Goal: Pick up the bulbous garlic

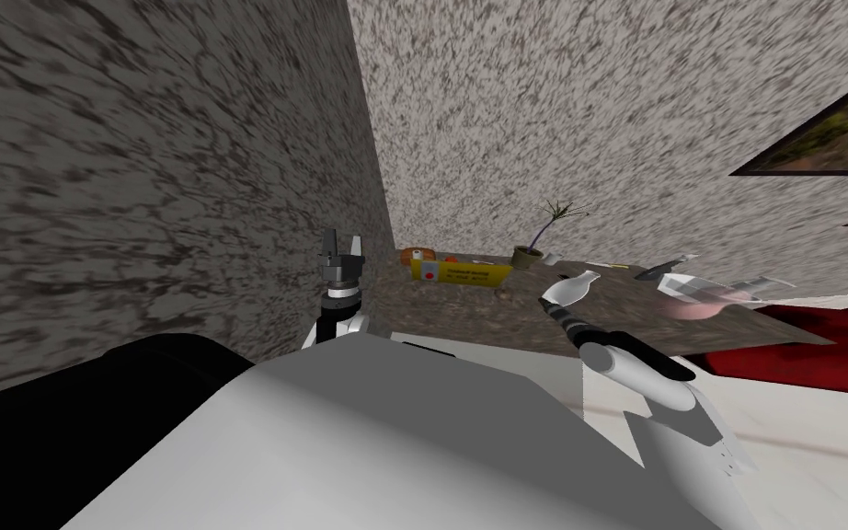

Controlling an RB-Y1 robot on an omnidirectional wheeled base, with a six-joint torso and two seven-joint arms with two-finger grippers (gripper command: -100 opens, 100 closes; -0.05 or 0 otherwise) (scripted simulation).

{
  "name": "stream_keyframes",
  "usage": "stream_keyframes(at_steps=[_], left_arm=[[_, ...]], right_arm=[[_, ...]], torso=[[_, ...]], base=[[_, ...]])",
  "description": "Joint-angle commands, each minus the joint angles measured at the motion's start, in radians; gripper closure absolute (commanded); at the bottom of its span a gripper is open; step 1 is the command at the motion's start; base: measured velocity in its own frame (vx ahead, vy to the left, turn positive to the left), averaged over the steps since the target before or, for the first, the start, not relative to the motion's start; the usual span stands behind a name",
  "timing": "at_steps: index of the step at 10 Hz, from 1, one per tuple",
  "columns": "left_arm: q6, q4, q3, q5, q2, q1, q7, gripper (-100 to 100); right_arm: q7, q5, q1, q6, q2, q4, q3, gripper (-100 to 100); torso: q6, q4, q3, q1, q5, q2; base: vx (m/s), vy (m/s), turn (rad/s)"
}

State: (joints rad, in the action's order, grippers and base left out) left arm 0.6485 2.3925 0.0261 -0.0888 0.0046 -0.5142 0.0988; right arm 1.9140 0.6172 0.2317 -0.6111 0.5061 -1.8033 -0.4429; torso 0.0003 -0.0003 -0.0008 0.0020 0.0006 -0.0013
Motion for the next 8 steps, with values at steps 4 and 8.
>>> stream_keyframes(at_steps=[4,8], left_arm=[[0.0,0.0,0.0,0.0,0.0,0.0,0.0,0],[0.0,0.0,0.0,0.0,0.0,0.0,0.0,0]], right_arm=[[0.133,0.046,-0.043,-0.082,0.033,0.065,-0.005,-100],[0.238,0.082,-0.07,-0.134,0.056,0.113,-0.005,-100]], torso=[[0.0,0.0,-0.001,0.001,0.0,-0.001],[0.0,0.0,-0.001,0.001,0.0,-0.001]], base=[[0.043,0.053,0.029],[0.043,0.047,0.023]])
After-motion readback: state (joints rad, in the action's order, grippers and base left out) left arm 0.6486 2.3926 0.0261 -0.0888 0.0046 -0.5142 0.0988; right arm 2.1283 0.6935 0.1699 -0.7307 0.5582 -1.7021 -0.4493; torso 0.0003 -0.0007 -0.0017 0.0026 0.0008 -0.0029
